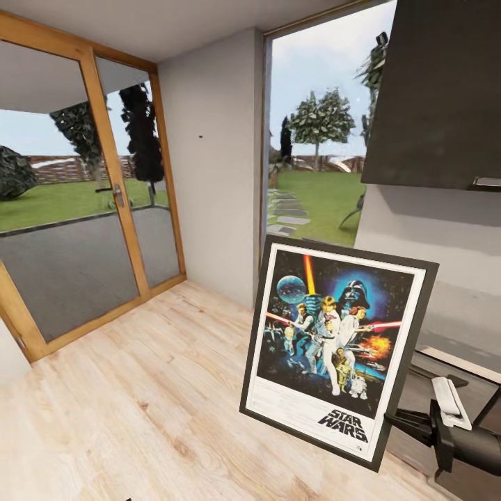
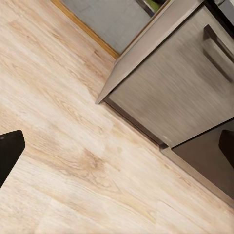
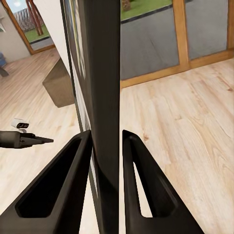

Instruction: Pick up the poster from the kitchen countertop and hang it on one of the wall nails in the kitchen.

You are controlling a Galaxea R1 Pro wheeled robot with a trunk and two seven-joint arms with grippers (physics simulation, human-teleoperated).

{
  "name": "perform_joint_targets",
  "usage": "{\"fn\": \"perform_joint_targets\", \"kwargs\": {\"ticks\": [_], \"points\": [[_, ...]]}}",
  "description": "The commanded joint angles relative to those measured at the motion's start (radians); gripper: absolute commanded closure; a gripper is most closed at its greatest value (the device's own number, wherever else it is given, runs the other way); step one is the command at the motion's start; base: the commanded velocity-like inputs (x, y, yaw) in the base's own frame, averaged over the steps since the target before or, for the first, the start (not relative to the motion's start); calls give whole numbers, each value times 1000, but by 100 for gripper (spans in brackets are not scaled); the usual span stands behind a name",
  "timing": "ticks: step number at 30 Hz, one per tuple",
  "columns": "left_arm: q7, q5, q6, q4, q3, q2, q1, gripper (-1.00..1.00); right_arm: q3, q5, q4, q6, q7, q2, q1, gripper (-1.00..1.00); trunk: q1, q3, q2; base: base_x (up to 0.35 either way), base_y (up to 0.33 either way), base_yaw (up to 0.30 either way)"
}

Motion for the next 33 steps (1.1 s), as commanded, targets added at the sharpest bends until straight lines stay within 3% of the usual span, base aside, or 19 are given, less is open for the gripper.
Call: {"fn": "perform_joint_targets", "kwargs": {"ticks": [1,24,33], "points": [[-2,8,-5,0,-8,0,-1,-100,0,-1,0,12,5,0,-1,100,1,-2,-2,0,0,0],[-2,8,-5,0,-8,0,-1,-100,-2,-1,-1,12,5,0,-1,100,1,-2,-2,0,2,0],[-2,8,-5,0,-8,0,-1,-100,-3,-1,-1,12,5,0,-1,100,1,-2,-2,103,228,126]]}}
